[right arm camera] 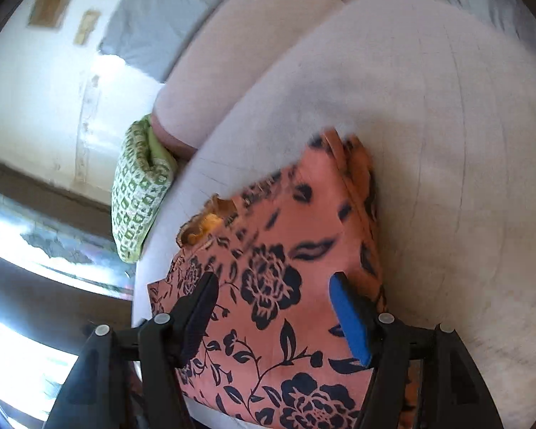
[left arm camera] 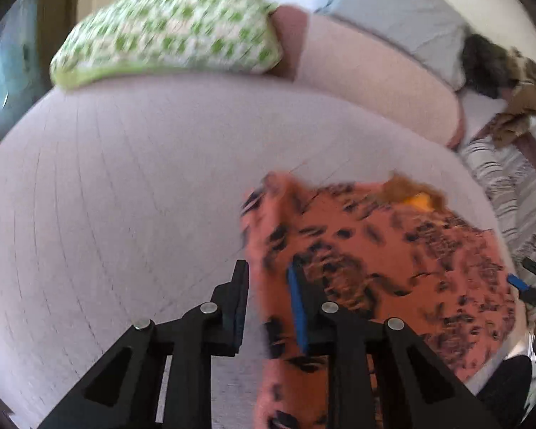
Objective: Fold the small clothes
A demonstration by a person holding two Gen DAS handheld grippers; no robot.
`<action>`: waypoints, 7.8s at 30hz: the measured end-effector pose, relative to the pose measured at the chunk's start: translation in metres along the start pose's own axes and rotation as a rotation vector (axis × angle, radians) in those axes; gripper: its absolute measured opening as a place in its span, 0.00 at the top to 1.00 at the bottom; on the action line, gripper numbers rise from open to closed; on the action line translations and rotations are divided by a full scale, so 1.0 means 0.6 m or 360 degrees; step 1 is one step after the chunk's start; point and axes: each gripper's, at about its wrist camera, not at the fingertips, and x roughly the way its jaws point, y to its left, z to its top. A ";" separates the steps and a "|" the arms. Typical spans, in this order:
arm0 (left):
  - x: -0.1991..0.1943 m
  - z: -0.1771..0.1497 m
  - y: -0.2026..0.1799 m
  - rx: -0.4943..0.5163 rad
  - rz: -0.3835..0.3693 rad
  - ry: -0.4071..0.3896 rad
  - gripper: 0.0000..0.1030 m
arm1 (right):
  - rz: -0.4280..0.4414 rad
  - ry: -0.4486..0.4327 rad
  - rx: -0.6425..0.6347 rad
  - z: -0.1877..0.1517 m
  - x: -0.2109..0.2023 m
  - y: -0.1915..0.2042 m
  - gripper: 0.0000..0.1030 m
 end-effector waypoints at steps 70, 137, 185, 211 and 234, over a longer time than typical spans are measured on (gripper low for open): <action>0.005 -0.118 -0.112 0.0122 -0.0024 0.0021 0.27 | -0.0796 0.0048 -0.0416 0.077 0.093 0.029 0.82; 0.084 0.072 0.022 -0.0069 0.0109 0.0127 0.61 | -0.0157 0.0080 -0.0319 -0.108 0.048 0.048 0.00; -0.021 -0.103 -0.122 0.0153 0.0100 0.0120 0.27 | 0.0211 -0.0046 0.0043 -0.087 -0.013 0.046 0.15; -0.018 -0.109 -0.137 0.0289 0.0126 0.0123 0.27 | 0.0176 -0.0120 0.0411 0.111 0.124 -0.027 0.13; 0.028 -0.121 -0.326 0.0350 -0.0067 0.0132 0.27 | 0.0112 -0.0254 0.0786 -0.194 -0.036 -0.065 0.12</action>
